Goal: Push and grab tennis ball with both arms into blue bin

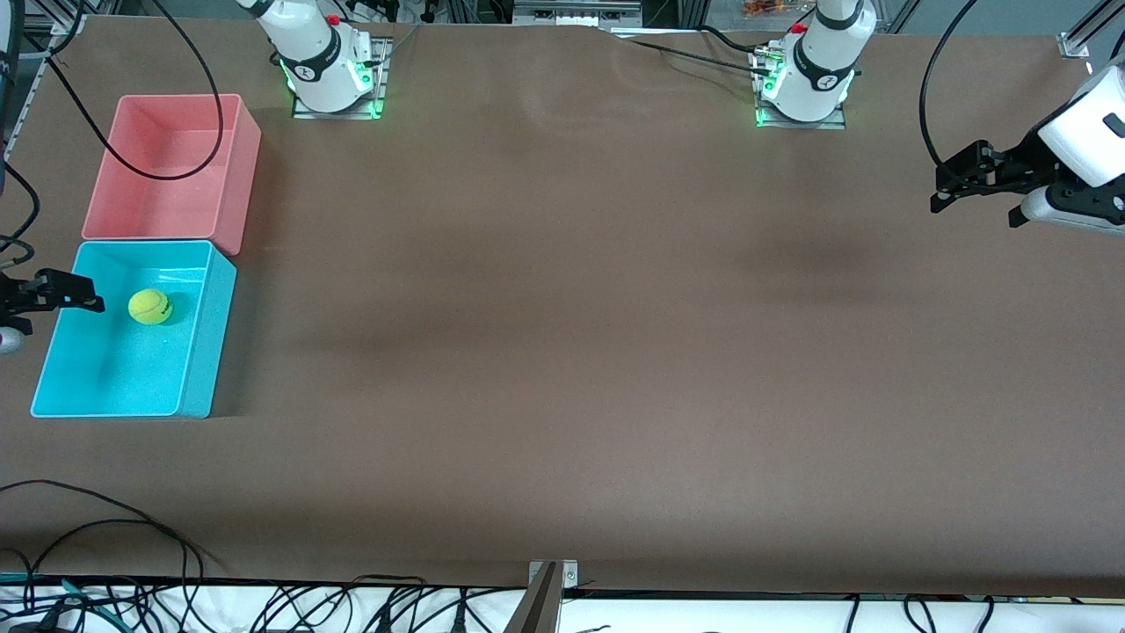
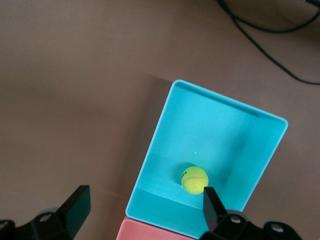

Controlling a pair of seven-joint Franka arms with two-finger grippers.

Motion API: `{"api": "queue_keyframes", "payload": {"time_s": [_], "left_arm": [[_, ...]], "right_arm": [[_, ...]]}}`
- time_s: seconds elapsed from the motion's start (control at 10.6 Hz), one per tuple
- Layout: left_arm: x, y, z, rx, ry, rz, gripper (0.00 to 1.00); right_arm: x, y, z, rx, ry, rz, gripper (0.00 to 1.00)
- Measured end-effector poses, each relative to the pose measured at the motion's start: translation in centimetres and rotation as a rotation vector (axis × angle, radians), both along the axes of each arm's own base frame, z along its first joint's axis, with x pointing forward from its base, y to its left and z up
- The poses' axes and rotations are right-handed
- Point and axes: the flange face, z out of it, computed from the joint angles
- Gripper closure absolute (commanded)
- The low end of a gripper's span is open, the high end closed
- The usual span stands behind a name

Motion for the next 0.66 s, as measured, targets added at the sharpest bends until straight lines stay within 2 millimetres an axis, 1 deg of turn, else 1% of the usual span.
{"api": "queue_keyframes", "payload": {"time_s": [0.19, 0.38, 0.47, 0.56, 0.66], "left_arm": [[0.0, 0.0, 0.0, 0.000, 0.000, 0.000, 0.00], [0.0, 0.0, 0.0, 0.000, 0.000, 0.000, 0.00], [0.0, 0.0, 0.0, 0.000, 0.000, 0.000, 0.00], [0.0, 0.0, 0.0, 0.000, 0.000, 0.000, 0.00], [0.0, 0.0, 0.0, 0.000, 0.000, -0.001, 0.00]], "right_arm": [[-0.1, 3.5, 4.6, -0.006, -0.047, 0.051, 0.00], [-1.4, 6.1, 8.8, -0.010, -0.109, 0.052, 0.00], [-2.3, 7.0, 10.3, -0.019, -0.127, 0.065, 0.00], [-3.2, 7.7, 11.4, -0.025, -0.138, 0.071, 0.00], [-4.1, 8.0, 12.3, -0.023, -0.147, 0.054, 0.00]]}}
